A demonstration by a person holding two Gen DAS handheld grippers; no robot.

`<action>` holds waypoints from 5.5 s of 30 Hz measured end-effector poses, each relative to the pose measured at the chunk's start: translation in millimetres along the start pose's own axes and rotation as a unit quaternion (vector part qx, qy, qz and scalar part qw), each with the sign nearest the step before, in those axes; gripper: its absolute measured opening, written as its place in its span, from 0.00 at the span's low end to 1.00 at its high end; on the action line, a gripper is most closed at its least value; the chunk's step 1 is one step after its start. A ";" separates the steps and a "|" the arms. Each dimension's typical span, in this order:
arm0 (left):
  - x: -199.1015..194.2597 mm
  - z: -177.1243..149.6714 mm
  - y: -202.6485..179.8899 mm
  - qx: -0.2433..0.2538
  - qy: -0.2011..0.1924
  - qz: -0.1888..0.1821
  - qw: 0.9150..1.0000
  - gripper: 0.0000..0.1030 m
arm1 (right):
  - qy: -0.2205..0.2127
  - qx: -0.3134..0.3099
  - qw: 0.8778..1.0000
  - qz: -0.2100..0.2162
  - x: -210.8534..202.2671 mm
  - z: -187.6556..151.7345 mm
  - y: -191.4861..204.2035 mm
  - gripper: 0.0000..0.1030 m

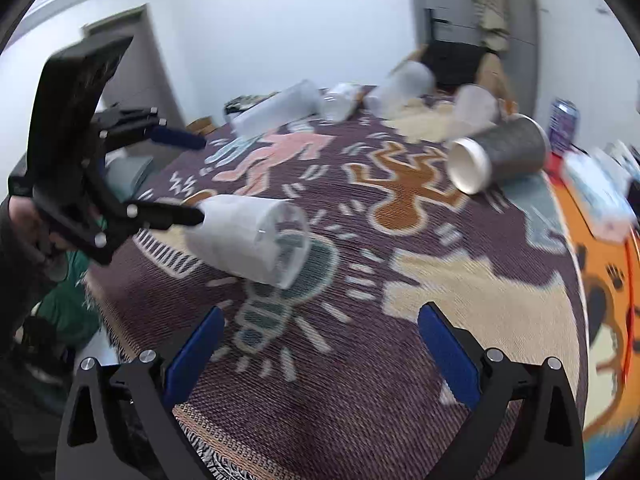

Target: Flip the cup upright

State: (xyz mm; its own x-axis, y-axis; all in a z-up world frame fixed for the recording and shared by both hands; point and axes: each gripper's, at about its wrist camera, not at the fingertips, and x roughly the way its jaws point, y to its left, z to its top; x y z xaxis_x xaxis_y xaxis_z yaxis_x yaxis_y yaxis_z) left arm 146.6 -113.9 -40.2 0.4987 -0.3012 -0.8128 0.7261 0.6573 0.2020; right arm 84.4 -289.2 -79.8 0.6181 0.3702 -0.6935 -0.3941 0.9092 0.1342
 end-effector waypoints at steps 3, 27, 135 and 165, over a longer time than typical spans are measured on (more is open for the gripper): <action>14.8 6.0 -9.5 0.028 0.022 -0.006 0.999 0.87 | -0.008 0.032 0.999 -0.014 -4.7 -8.4 -11.2 0.93; 66.4 30.6 -39.2 0.104 0.119 -0.046 0.986 0.67 | -0.021 0.107 0.993 -0.037 -8.9 -43.9 -30.8 0.93; -132.9 -152.5 -44.8 -0.317 -0.243 0.217 0.891 0.95 | -0.150 0.038 0.988 0.009 -55.6 -29.8 51.5 0.93; -135.2 -151.5 -40.9 -0.322 -0.249 0.216 0.887 0.95 | -0.148 0.037 0.988 0.004 -51.7 -30.3 54.9 0.93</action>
State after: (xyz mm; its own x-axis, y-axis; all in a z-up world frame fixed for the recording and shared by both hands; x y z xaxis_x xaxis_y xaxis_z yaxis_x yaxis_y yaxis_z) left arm -22.3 4.6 -21.3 0.9286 -0.0873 -0.3608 0.0748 0.9960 -0.0484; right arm 10.2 -264.2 -58.1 0.7916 0.4071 -0.4557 -0.3556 0.9134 0.1983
